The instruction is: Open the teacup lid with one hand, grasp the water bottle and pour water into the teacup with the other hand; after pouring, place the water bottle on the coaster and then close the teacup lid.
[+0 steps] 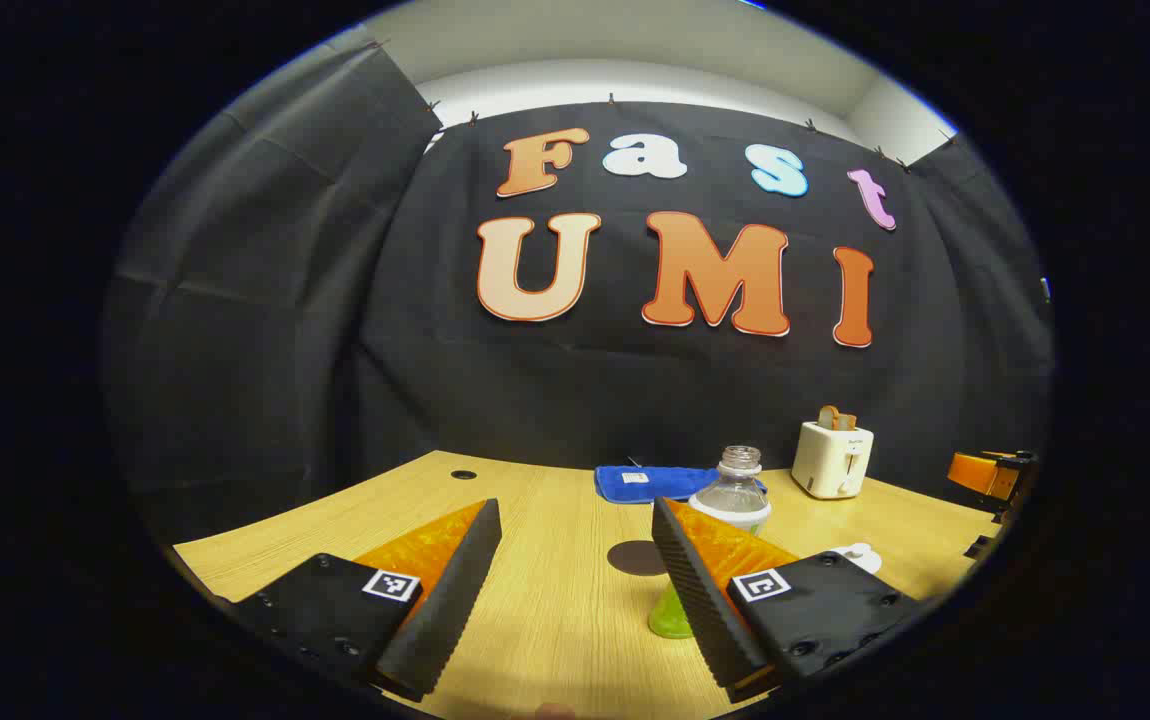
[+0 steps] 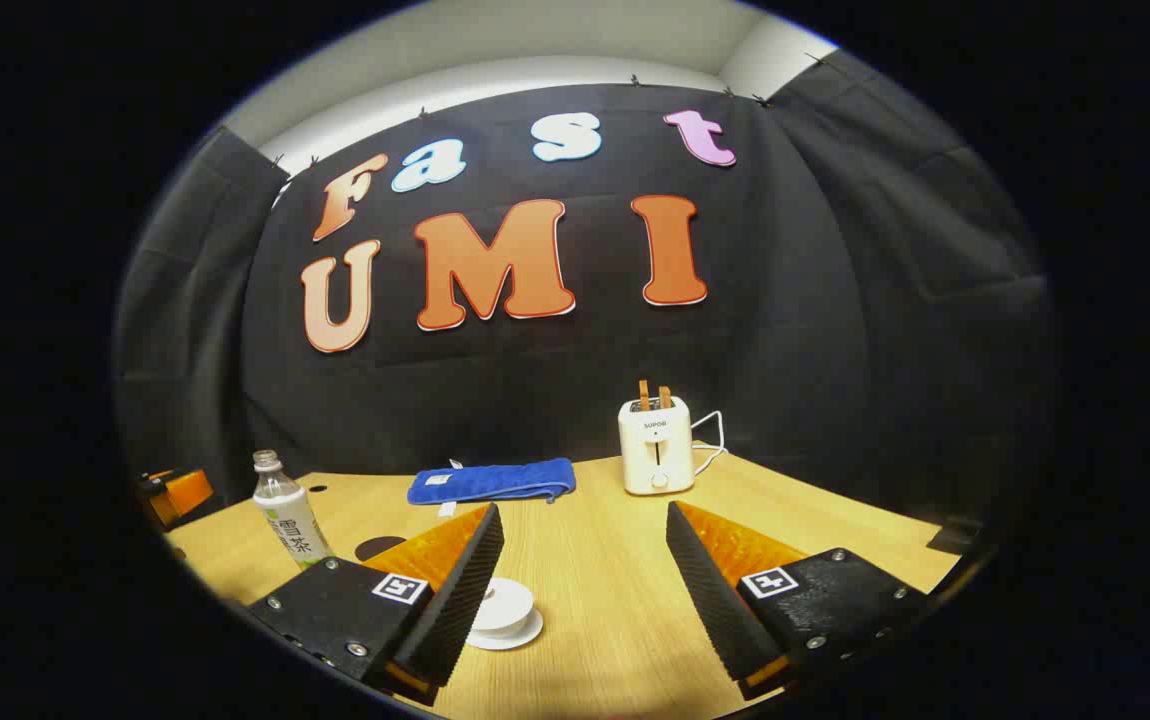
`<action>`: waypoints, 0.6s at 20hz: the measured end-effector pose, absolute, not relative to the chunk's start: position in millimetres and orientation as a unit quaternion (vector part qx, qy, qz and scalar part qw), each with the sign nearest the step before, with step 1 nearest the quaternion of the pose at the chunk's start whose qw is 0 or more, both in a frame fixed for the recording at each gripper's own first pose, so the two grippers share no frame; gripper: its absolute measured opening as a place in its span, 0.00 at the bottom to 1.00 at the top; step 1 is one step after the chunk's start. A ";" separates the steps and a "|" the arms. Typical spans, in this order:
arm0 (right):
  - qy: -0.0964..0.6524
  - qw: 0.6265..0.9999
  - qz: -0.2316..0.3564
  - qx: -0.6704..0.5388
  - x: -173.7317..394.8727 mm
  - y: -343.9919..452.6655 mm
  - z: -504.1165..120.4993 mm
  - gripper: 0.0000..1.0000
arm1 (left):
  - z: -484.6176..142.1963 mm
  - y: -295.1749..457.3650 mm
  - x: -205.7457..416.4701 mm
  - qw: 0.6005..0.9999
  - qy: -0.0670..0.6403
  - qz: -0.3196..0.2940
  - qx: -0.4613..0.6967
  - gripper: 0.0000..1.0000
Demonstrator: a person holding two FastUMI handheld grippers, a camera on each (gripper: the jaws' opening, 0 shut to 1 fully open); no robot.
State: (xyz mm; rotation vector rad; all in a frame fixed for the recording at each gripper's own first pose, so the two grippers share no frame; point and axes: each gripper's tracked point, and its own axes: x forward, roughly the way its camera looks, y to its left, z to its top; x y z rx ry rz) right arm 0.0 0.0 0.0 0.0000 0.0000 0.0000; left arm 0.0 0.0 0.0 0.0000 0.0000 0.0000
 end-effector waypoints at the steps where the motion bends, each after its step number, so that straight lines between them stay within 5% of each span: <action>1: -0.002 1.000 0.001 -0.010 -1.0 1.3 1.1 0.98 | -1.3 -0.7 0.1 1.000 0.001 -0.001 0.000 0.98; 12: 0.012 0.999 0.017 -0.037 -0.2 14.3 -8.8 0.98 | -8.4 0.1 2.6 1.000 0.005 -0.004 0.007 0.98</action>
